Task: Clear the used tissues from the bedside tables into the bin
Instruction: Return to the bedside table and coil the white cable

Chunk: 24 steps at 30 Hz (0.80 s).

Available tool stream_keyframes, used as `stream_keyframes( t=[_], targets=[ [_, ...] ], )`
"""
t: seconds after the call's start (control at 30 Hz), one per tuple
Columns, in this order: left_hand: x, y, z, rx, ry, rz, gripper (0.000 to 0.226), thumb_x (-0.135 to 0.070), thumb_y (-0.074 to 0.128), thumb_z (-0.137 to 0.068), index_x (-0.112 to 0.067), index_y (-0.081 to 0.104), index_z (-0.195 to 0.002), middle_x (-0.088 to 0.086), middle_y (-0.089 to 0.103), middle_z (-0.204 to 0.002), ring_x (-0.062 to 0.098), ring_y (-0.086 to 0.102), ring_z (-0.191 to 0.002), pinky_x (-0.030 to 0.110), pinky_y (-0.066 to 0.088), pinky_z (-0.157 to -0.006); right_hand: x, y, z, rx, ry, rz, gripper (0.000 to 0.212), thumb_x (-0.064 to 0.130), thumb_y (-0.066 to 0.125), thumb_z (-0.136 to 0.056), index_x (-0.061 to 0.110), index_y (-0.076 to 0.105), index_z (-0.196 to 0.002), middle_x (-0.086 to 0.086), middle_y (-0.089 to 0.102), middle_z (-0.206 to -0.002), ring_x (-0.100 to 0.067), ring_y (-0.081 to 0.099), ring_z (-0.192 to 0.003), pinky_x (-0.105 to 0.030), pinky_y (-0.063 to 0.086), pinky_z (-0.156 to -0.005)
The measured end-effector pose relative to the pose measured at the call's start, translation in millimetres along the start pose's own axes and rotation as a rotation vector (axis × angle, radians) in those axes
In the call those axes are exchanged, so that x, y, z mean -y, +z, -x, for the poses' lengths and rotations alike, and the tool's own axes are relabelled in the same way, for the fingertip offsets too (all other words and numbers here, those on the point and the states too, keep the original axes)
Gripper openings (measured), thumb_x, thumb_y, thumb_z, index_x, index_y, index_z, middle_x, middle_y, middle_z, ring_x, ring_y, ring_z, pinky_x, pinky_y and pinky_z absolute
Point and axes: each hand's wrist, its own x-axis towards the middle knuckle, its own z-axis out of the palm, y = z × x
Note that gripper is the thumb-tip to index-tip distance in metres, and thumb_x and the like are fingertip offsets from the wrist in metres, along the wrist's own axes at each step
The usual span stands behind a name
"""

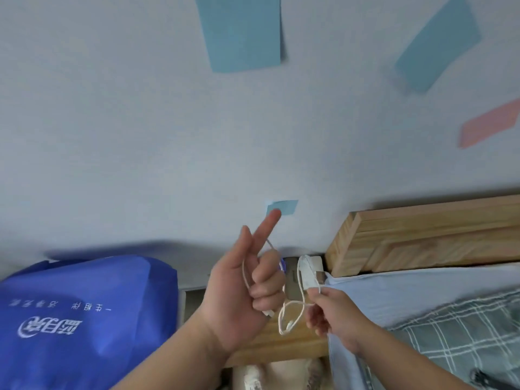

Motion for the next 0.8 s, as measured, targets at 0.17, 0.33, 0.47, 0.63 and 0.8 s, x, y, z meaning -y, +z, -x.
stream_keyframes(
  t=[0.17, 0.33, 0.47, 0.63, 0.8],
  targets=[
    [-49, 36, 5, 0.068, 0.305, -0.140, 0.042, -0.053, 0.042, -0.105, -0.044, 0.063, -0.140, -0.007, 0.055, -0.064, 0.010, 0.022, -0.050, 0.021, 0.021, -0.042, -7, -5, 0, -0.022, 0.097, 0.117, 0.020, 0.012, 0.048, -0.105, 0.006, 0.063, -0.092, -0.013, 0.065, -0.060, -0.024, 0.058, -0.046, -0.027, 0.046, -0.046],
    [-76, 25, -5, -0.094, 0.678, -0.489, 0.038, -0.062, 0.037, -0.107, -0.064, 0.048, -0.143, -0.003, 0.070, -0.088, 0.014, 0.047, -0.057, 0.023, 0.045, -0.052, -24, -8, -1, 0.053, 0.208, 0.308, 0.017, 0.012, 0.050, -0.101, 0.008, 0.065, -0.095, -0.010, 0.069, -0.064, -0.024, 0.062, -0.051, -0.027, 0.047, -0.049],
    [-78, -34, -24, -0.451, 0.745, -1.618, 0.037, -0.043, 0.032, -0.112, -0.042, 0.059, -0.138, -0.020, 0.074, -0.115, 0.011, 0.071, -0.095, 0.017, 0.049, -0.085, -26, 1, -2, 0.099, 0.211, 0.088, 0.021, -0.006, 0.040, -0.095, 0.001, 0.060, -0.095, -0.020, 0.077, -0.079, -0.026, 0.066, -0.058, -0.030, 0.049, -0.049],
    [-67, -115, -16, -0.322, -0.252, -2.682, 0.007, -0.021, 0.047, -0.110, -0.023, 0.054, -0.110, -0.007, 0.050, -0.079, 0.023, 0.066, -0.086, 0.033, 0.053, -0.078, -22, -19, -7, 0.015, 0.171, -0.565, 0.024, -0.014, 0.035, -0.097, 0.005, 0.049, -0.092, -0.022, 0.073, -0.079, -0.033, 0.067, -0.068, -0.040, 0.058, -0.057],
    [-41, -163, 21, -0.171, -0.673, -2.333, 0.070, -0.083, 0.026, -0.096, -0.024, 0.059, -0.080, -0.008, 0.052, -0.067, 0.010, 0.053, -0.064, 0.035, 0.046, -0.071, -14, -48, -16, -0.071, 0.150, -1.018, 0.026, -0.010, 0.038, -0.093, 0.010, 0.051, -0.083, -0.011, 0.069, -0.067, -0.026, 0.064, -0.076, -0.044, 0.053, -0.079]
  ],
)
